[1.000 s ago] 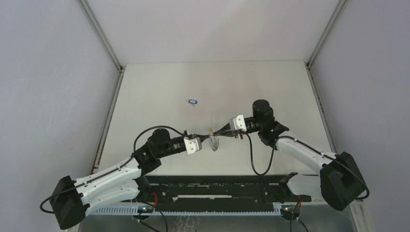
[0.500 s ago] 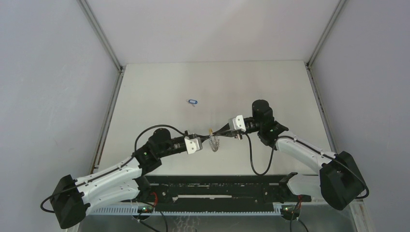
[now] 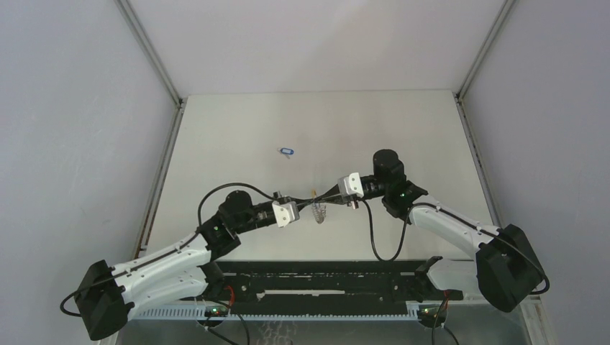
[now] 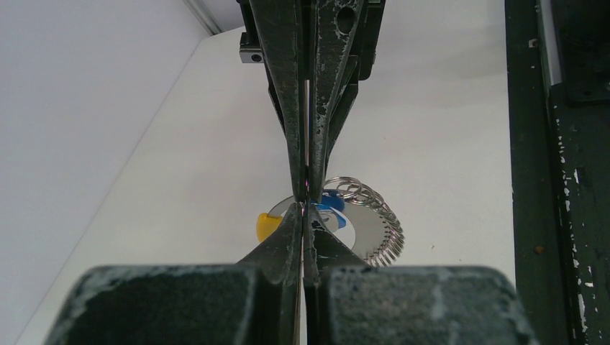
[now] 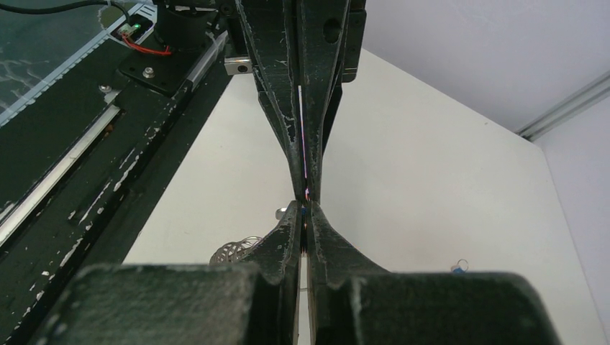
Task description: Put the keys on the keyring
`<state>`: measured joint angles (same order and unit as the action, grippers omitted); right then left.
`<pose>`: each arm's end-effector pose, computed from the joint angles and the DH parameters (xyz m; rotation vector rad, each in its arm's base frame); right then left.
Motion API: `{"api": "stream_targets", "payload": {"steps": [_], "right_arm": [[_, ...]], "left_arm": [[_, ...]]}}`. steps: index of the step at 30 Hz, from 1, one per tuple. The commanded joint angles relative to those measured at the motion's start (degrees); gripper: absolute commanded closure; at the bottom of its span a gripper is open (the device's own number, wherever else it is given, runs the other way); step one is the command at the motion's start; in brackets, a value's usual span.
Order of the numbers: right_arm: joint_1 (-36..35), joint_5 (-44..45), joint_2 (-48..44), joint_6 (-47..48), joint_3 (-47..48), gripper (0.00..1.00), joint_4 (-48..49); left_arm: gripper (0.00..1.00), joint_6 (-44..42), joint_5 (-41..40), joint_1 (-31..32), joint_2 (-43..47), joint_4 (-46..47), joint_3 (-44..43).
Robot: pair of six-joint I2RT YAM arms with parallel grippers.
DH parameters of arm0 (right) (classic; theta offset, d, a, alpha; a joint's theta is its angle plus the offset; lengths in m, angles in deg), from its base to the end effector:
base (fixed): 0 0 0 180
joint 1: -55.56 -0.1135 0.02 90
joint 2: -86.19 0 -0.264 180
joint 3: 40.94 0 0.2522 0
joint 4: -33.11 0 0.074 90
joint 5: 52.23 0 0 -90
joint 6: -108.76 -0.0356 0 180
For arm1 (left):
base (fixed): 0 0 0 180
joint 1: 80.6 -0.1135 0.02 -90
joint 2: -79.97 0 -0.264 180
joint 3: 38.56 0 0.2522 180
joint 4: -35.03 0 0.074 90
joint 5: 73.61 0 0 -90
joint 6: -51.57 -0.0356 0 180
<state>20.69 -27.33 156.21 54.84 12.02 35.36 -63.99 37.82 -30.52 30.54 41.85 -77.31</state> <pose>0.1923 0.1734 0.2649 -1.5710 0.8478 1.0096 0.1203 -0.1641 0.2601 1.2392 1.1216 -0.6311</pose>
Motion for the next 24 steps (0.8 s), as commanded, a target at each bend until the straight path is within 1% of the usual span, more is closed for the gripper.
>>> {"api": "stream_targets", "payload": {"steps": [1,5,11,16,19,21,24], "right_arm": [[-1.25,-0.09,0.38,-0.12,2.65,1.0,2.43],[-0.68,0.36,-0.53,-0.07,2.32,1.0,1.91],[0.67,-0.44,-2.69,-1.96,1.02,1.0,4.3],[1.95,0.16,-3.48,-1.58,0.97,1.0,2.07],[1.9,3.52,-2.85,-2.21,1.01,1.0,0.36],[1.47,6.47,-1.97,-3.31,1.02,1.0,-0.56],[0.44,10.18,-1.74,-6.11,-0.88,1.0,0.68]], "left_arm": [[1.0,1.54,2.3,0.19,0.98,7.37,-3.59],[1.0,1.2,1.25,0.19,1.6,6.54,-3.0],[1.0,0.56,0.53,0.19,2.23,5.79,-2.14],[1.0,-0.24,-2.67,0.19,2.78,5.03,-1.04],[1.0,0.35,-4.93,0.03,2.12,3.4,-0.43],[1.0,2.29,-5.57,0.01,1.42,2.9,0.05],[1.0,6.12,-6.34,0.01,1.19,4.12,2.09]]}}
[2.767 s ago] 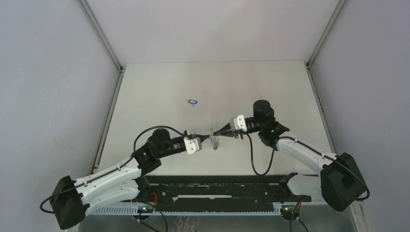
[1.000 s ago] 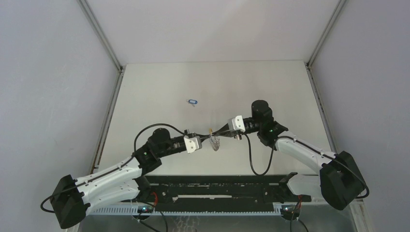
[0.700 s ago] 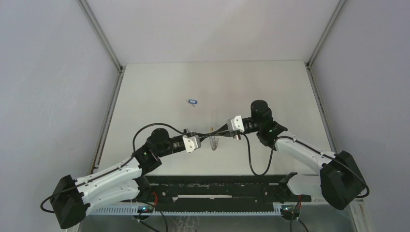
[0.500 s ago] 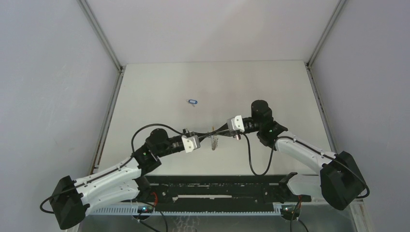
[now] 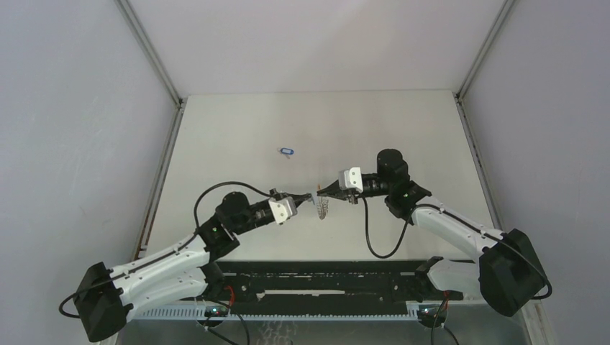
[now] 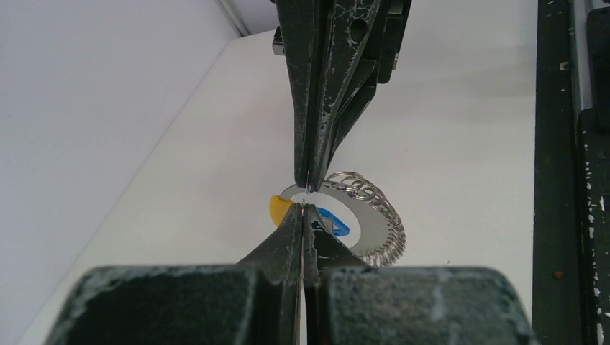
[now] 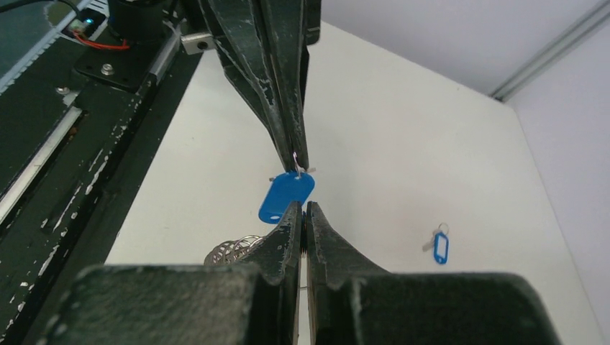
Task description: Put the keys on the keyring
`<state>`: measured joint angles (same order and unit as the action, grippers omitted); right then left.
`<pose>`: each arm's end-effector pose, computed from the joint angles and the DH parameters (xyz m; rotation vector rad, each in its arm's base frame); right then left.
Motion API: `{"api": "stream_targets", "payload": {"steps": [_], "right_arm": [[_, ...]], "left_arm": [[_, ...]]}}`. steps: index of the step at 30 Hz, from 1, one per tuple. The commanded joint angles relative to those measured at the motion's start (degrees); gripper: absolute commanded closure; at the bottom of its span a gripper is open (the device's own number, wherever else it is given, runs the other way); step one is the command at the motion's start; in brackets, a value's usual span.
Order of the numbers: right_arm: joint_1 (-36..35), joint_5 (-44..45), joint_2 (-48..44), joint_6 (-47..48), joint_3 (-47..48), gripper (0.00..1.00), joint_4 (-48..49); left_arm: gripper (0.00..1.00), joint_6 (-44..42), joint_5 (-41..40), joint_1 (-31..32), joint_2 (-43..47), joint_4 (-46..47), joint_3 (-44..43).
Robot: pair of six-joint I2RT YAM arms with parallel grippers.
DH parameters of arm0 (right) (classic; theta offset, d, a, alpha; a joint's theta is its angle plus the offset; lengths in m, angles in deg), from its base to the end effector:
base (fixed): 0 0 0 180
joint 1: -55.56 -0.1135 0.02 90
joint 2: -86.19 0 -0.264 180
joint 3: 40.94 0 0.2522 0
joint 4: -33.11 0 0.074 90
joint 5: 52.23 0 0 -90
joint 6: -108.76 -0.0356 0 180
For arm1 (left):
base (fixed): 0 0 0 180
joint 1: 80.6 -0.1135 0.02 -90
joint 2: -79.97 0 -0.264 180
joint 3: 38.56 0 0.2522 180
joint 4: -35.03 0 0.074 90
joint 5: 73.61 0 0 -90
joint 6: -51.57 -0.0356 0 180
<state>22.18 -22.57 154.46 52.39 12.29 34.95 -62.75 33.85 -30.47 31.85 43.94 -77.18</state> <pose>0.1959 0.1661 0.2724 -1.5092 0.9342 0.9343 0.1203 -0.1607 0.2673 1.1569 1.1224 -0.5908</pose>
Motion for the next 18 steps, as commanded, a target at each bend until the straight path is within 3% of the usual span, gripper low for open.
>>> {"api": "stream_targets", "payload": {"steps": [1,9,18], "right_arm": [[-1.44,7.51,-0.33,-4.38,-2.0,1.0,1.67],[-3.18,14.05,0.94,-8.51,-6.43,1.0,9.58],[-3.44,20.74,-3.31,-11.12,-13.43,1.0,19.41]], "left_arm": [[1.0,6.42,-2.96,-0.03,-0.01,2.54,2.87],[1.0,18.08,-9.66,-0.04,-1.15,1.42,7.3],[1.0,32.61,-14.24,0.14,-2.35,-18.43,4.21]]}}
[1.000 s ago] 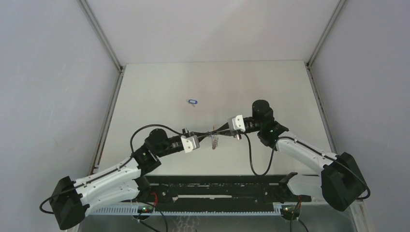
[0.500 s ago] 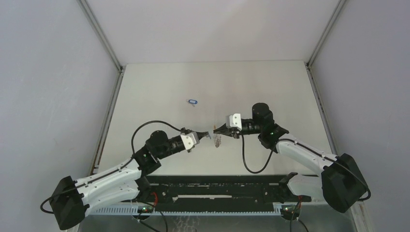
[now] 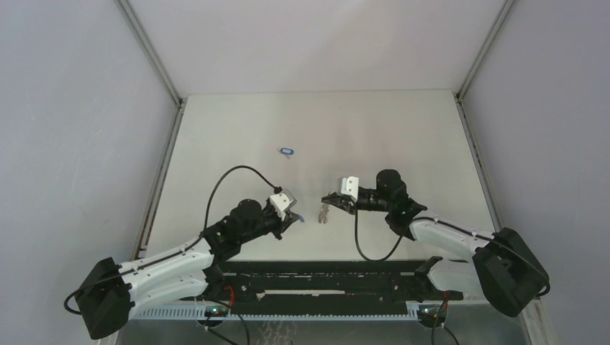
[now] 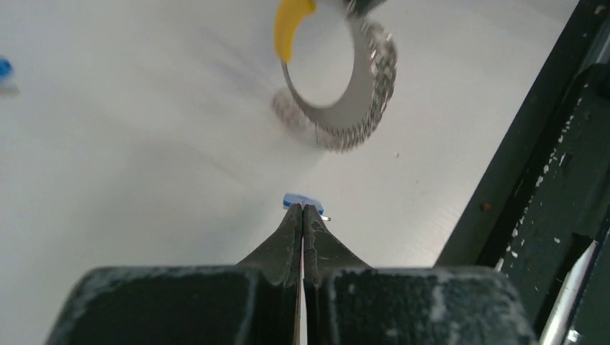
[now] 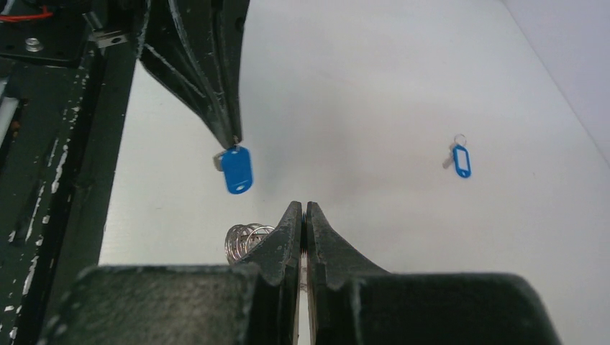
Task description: Put the keys on the keyring
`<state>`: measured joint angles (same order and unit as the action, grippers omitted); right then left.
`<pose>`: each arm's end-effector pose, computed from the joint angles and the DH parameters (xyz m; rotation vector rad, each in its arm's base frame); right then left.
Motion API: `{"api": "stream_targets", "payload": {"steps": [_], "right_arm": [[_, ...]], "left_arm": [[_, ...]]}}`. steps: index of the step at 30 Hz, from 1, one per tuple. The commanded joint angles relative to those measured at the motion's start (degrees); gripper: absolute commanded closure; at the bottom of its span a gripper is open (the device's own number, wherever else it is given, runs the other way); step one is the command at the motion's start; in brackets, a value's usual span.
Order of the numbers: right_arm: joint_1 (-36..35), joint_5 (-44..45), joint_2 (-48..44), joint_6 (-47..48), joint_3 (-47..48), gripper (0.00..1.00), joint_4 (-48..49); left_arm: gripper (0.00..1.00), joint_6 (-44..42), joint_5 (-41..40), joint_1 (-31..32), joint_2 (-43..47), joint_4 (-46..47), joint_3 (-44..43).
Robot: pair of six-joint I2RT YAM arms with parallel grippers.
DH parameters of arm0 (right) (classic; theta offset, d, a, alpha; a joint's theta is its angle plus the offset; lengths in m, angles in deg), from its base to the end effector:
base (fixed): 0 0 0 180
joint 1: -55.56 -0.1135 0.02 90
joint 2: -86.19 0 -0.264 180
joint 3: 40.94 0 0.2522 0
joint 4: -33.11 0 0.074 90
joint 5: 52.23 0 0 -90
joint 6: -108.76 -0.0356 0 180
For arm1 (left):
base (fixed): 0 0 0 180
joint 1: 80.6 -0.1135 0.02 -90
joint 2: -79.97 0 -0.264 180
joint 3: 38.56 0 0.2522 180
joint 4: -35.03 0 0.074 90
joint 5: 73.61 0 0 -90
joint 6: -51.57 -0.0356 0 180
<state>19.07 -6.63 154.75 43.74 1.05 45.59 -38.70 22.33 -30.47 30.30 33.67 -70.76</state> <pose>0.1826 0.1660 0.2222 -1.3636 1.2110 0.8415 0.1211 -0.1507 0.2037 0.8987 1.7392 -0.6821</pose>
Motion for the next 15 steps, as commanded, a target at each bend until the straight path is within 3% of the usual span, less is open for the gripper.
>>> {"api": "stream_targets", "payload": {"steps": [1,6,15], "right_arm": [[-0.36,5.76,-4.36,-2.54,-2.93,1.0,9.74],[-0.42,10.79,-9.25,-2.95,-7.44,1.0,14.78],[-0.34,17.8,-15.13,-2.66,-11.91,1.0,19.56]], "left_arm": [[1.0,9.04,-3.04,0.14,-1.64,-9.15,-2.65],[1.0,8.96,-5.45,0.17,-10.46,-10.12,-7.32],[1.0,6.24,-6.94,0.14,-28.02,-2.64,-16.34]]}}
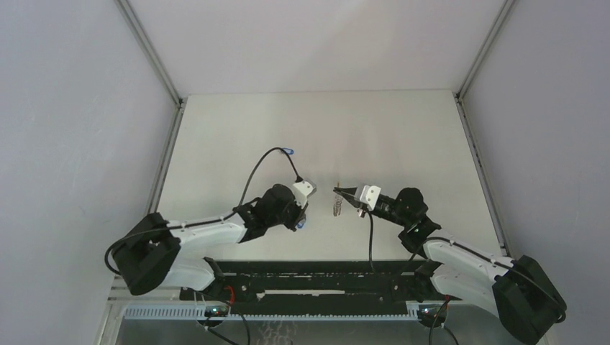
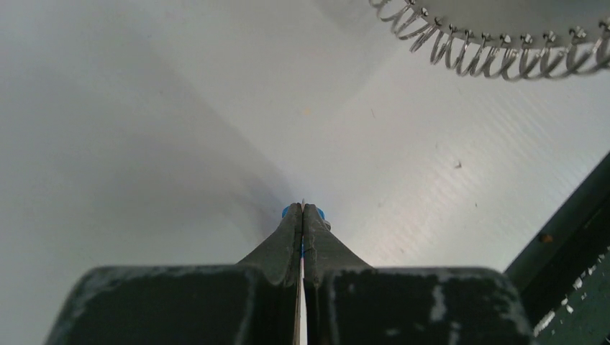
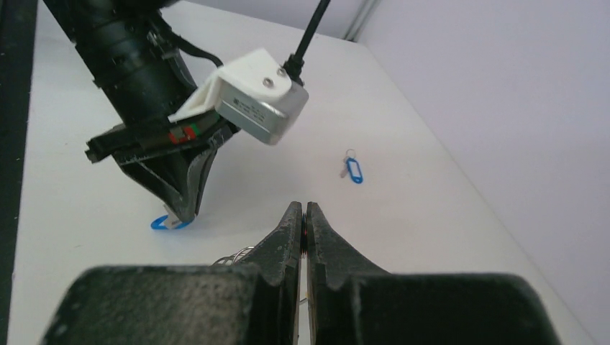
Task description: Put the keys on the keyring
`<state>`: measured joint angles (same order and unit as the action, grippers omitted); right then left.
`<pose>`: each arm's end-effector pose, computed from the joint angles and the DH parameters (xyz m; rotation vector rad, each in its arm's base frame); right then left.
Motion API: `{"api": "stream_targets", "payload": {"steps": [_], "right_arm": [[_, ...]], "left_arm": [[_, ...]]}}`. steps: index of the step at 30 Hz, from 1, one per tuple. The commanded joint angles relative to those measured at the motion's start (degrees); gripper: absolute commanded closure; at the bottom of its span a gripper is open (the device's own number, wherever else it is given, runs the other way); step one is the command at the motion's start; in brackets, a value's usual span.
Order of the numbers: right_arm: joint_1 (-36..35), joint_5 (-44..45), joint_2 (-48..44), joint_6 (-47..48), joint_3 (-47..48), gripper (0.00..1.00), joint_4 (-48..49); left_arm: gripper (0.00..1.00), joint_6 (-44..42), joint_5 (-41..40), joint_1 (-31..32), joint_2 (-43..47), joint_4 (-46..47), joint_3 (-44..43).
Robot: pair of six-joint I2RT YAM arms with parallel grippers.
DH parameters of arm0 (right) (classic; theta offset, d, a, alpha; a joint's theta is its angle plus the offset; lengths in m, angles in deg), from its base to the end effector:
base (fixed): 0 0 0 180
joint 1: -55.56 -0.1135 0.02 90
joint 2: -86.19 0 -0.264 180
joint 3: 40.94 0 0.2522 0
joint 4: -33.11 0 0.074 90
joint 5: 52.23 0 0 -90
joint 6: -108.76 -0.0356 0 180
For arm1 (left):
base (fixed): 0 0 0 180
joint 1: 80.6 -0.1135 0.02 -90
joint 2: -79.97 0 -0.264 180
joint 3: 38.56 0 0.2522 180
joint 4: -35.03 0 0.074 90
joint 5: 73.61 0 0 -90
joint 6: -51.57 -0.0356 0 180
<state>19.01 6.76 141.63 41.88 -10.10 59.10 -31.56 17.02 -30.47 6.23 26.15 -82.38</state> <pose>0.1530 0.1362 0.2285 -1.1318 1.1044 0.6013 0.1600 -0.1922 0.1725 0.8556 2.1411 -0.5383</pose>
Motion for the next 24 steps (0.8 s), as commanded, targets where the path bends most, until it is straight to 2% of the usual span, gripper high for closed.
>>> {"api": "stream_targets", "payload": {"steps": [1,7,20,24], "right_arm": [[-0.27,4.85,-2.34,-0.84,-1.12,1.0,6.5],[-0.18,7.24,-3.3,-0.67,-2.14,1.0,7.72],[0.17,11.54,-6.22,-0.51,-3.28,1.0,8.18],[0.17,11.5,-5.77,-0.85,-3.15,1.0,8.09]], "left_arm": [[1.0,-0.93,-2.01,0.14,-5.14,6.14,-5.3],[1.0,-0.62,-4.74,0.15,-12.74,10.64,-10.0],[0.99,7.03,-12.89,0.79,-24.73,30.03,-10.76],[0.81,7.68,-14.53,0.87,-23.11,35.76,-7.49]]}}
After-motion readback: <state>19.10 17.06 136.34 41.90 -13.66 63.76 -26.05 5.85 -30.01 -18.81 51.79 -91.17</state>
